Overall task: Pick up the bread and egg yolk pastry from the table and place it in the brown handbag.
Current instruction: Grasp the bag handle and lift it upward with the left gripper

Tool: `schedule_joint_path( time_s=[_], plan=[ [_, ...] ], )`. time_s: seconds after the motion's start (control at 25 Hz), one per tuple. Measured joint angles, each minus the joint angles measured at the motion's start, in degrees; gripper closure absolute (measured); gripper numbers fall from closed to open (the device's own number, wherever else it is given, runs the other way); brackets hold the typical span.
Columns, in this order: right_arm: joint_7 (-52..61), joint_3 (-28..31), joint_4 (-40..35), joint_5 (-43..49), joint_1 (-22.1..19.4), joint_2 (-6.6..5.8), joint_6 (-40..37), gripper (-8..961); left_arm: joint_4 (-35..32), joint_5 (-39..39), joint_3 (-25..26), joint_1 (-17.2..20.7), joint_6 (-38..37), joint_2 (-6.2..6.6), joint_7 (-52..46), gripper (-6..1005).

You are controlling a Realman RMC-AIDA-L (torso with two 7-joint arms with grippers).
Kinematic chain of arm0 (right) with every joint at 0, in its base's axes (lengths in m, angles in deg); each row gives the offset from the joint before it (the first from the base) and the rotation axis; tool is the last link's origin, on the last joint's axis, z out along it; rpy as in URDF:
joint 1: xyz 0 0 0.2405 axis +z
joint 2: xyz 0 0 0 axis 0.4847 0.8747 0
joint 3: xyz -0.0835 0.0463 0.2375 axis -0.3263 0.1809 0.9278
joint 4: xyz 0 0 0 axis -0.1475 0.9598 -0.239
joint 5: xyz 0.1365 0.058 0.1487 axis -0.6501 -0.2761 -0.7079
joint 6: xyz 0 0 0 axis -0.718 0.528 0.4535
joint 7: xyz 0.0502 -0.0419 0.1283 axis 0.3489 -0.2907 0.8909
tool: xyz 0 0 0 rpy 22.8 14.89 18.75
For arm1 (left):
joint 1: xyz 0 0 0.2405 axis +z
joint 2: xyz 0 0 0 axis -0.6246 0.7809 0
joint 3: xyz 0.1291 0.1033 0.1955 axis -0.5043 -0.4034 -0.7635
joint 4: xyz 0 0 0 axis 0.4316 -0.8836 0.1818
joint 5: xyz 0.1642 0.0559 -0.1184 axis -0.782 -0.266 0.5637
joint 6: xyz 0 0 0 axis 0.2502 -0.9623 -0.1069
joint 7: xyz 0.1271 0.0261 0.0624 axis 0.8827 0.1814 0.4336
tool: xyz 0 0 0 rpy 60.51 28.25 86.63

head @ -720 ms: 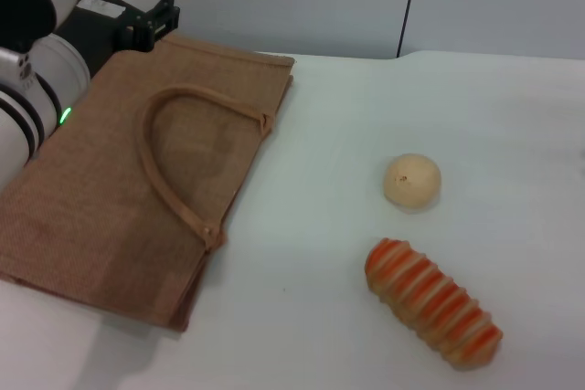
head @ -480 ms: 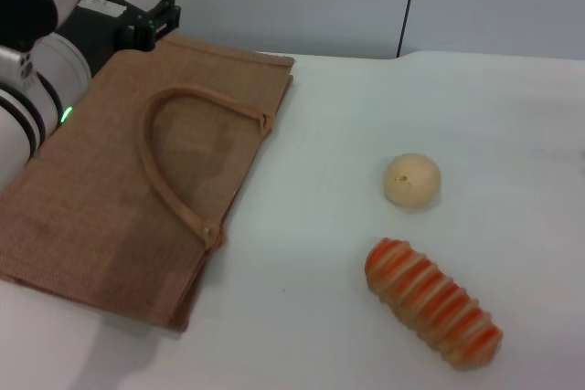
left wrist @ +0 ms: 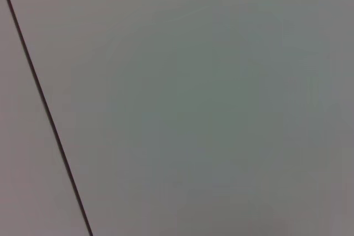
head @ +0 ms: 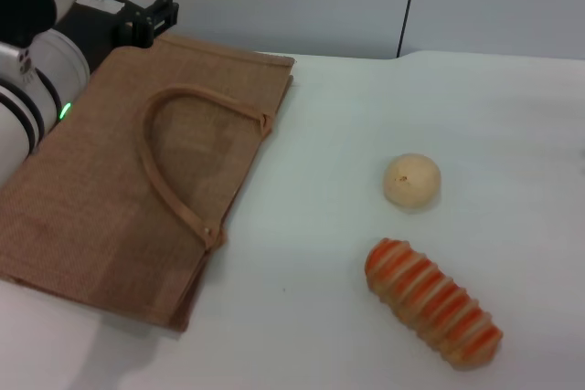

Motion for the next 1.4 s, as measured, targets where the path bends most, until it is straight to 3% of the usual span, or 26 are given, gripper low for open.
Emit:
schedule_joint_path(
  time_s=[1.4],
  plan=[
    [-0.1,0.0,1.4,0.1,1.1,-0.09,0.0,240,1.7,0.2,1.5,-2.0,-0.3,-0.35,-0.8,181]
  ],
)
